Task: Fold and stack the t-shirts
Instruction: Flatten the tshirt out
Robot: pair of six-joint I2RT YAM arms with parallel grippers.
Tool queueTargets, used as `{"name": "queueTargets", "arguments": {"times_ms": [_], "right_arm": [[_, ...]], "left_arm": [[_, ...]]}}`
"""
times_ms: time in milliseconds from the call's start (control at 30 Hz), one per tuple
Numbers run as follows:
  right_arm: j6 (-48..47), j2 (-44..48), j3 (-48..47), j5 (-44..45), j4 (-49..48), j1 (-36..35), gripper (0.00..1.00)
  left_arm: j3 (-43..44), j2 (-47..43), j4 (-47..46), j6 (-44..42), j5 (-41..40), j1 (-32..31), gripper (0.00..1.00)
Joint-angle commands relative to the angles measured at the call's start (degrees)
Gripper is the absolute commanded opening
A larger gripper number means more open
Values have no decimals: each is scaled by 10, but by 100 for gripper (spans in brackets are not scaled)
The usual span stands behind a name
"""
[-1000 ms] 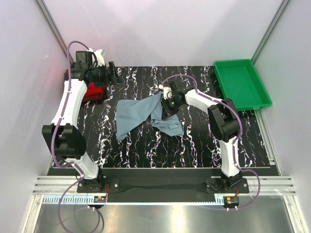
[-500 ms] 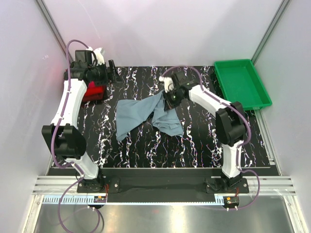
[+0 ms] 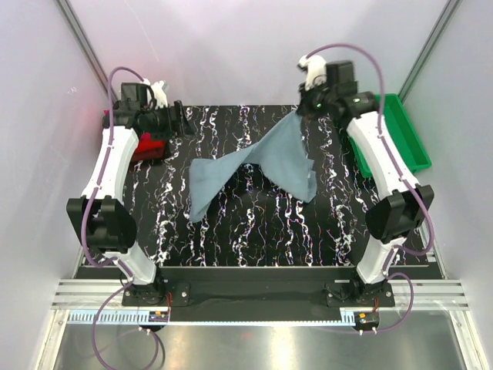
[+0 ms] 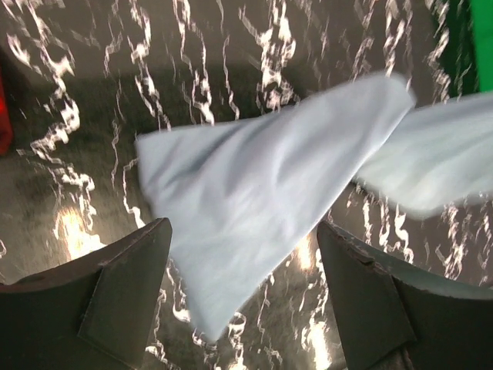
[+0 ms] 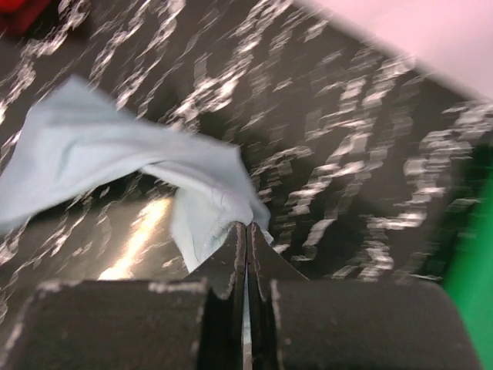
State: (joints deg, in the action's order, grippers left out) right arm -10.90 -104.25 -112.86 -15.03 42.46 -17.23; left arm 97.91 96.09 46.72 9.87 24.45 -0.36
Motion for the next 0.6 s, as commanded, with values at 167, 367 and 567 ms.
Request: {"name": "queueTargets", "arguments": {"times_ms": [167,367,567], "right_arm": [[-47,23,-129,44,32,35,0],[6,62,-32,-94,91,31,0],[61,156,273,-235,98,-4,0]], "left_arm": [[-70,-18,42,-26,32,-3,81],[-12,1,50,-30,32,-3,82],[-6,8,36,-19,45,-4,82]]}}
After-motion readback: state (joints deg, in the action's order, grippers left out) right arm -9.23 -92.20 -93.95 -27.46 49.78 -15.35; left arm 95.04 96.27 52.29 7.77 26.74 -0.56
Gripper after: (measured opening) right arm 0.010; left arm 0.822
